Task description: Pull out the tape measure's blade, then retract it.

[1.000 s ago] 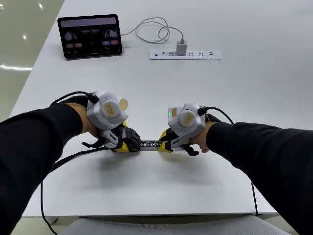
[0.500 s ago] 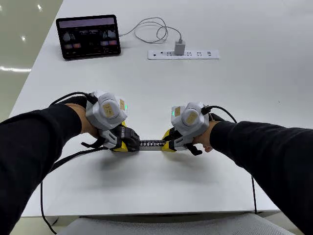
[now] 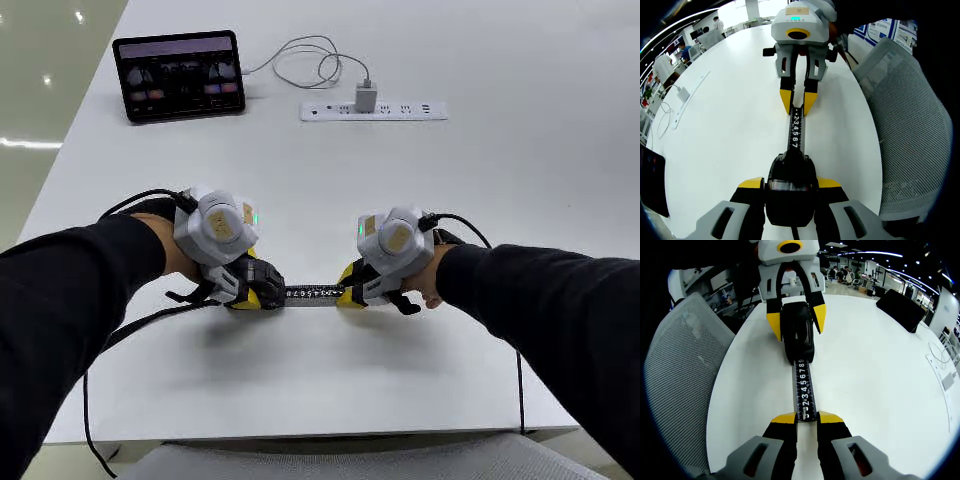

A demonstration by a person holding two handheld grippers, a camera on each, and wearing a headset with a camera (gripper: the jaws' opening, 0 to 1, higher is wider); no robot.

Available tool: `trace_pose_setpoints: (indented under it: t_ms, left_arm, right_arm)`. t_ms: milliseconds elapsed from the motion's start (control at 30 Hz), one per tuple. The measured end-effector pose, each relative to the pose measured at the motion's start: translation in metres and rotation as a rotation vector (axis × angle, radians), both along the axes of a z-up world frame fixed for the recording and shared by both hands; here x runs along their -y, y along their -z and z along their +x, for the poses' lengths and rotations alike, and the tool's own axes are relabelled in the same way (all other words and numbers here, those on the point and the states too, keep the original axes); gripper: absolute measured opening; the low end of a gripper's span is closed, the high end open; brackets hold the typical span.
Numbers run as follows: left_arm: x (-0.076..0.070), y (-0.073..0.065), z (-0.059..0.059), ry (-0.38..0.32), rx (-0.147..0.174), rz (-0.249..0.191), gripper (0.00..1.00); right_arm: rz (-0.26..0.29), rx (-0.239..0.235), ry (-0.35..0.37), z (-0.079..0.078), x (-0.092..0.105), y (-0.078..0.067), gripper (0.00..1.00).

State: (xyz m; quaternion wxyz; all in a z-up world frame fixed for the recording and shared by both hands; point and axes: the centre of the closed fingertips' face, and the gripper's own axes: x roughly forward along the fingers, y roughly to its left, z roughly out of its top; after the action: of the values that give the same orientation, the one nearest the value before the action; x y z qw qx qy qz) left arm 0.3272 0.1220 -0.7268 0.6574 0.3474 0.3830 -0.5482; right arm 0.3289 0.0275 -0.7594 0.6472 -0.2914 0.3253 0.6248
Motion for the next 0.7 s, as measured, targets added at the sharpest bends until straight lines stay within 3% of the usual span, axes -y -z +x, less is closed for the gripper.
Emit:
trace_pose_setpoints:
  t_ms: [700]
  left_arm:
    - [0.000, 0.000, 0.001, -0.003, 0.008, 0.004, 0.34]
  right_arm:
    - [-0.011, -0.004, 0.024, 0.002, 0.021, 0.001, 0.09]
